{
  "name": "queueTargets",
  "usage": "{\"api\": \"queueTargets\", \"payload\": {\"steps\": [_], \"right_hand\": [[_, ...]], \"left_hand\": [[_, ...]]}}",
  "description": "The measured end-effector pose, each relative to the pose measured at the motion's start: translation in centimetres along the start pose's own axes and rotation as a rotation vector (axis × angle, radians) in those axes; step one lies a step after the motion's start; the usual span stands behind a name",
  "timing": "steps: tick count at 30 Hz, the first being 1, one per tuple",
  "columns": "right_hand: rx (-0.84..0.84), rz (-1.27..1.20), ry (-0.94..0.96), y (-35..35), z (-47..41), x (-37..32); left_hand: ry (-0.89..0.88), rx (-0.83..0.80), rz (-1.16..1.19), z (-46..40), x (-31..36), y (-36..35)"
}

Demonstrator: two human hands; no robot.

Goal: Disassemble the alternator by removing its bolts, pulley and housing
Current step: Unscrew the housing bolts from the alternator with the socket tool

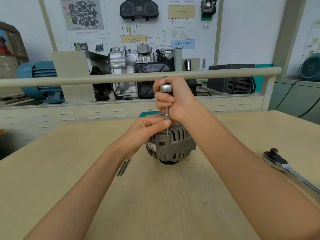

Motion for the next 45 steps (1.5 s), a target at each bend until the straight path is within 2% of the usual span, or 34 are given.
{"api": "queueTargets", "payload": {"steps": [3,5,6,8,10,13,16,18,19,22,24,26,28,31,33,35,36,40,41,43,45], "right_hand": [[0.435,-0.021,0.194,-0.2,-0.2,0.4],[0.586,-0.084,0.281,-0.2,-0.2,0.5],[0.567,-0.086,0.273,-0.2,-0.1,0.4],[0.421,0.009,0.174,-0.3,0.1,0.1],[0.224,0.109,0.048,-0.3,0.0,-0.4],[-0.091,0.088,-0.107,-0.2,-0.4,-0.6],[-0.210,0.070,-0.152,0.0,-0.2,-0.6],[-0.137,0.061,-0.097,-0.1,-0.1,-0.5],[-0.023,0.053,-0.046,-0.3,-0.1,-0.3],[0.472,-0.033,0.236,-0.4,-0.3,0.5],[0.583,-0.077,0.332,-0.6,-0.3,0.8],[0.492,-0.034,0.253,-0.5,-0.2,0.5],[0.262,0.049,0.084,-0.3,-0.4,0.1],[-0.130,0.013,-0.111,0.1,-0.6,-0.3],[-0.239,-0.016,-0.159,0.3,-0.6,-0.3],[-0.227,-0.023,-0.145,0.2,-0.3,-0.3],[-0.161,-0.011,-0.107,0.1,-0.3,-0.2],[0.401,0.008,0.240,-0.2,-0.1,0.6],[0.470,-0.030,0.319,-0.3,0.0,0.8],[0.445,-0.060,0.329,-0.4,0.0,0.9],[0.289,0.001,0.183,0.0,-0.2,0.5]], "left_hand": [[-0.033,0.050,-0.015,0.0,-0.1,-0.3],[-0.053,0.083,-0.043,-0.1,-0.1,-0.4],[-0.059,0.091,-0.036,-0.2,-0.2,-0.4],[-0.052,0.076,0.000,-0.1,-0.2,-0.4],[-0.024,0.037,-0.002,-0.1,-0.1,-0.5],[0.007,0.001,0.001,-0.1,-0.1,-0.3],[0.000,0.010,0.001,0.0,0.0,-0.3],[-0.017,0.033,0.001,0.0,0.0,-0.4],[-0.023,0.045,-0.001,0.1,0.1,-0.5],[-0.046,0.078,-0.059,-0.1,0.0,-0.5],[-0.053,0.090,-0.077,-0.1,-0.2,-0.5],[-0.048,0.073,-0.056,-0.1,-0.2,-0.5],[-0.026,0.045,-0.017,0.0,-0.1,-0.4],[-0.001,-0.005,0.006,0.0,-0.1,-0.2],[-0.011,0.006,0.007,0.0,0.0,-0.3],[-0.023,0.034,0.005,0.1,0.1,-0.3],[-0.028,0.042,0.005,0.1,0.1,-0.3],[-0.054,0.063,-0.035,0.0,0.0,-0.5],[-0.063,0.068,-0.054,0.0,0.0,-0.5],[-0.062,0.073,-0.044,0.0,-0.1,-0.5],[-0.049,0.061,-0.005,0.0,-0.1,-0.5]]}}
Point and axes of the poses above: each hand's wrist, its own z-axis away from the middle knuckle, its own y-axis out of the back of the hand, x = y × z, the point moved 2 cm from there along -z, towards the middle knuckle, and after that the axes turned 12 degrees about z, right-handed, at the moved point
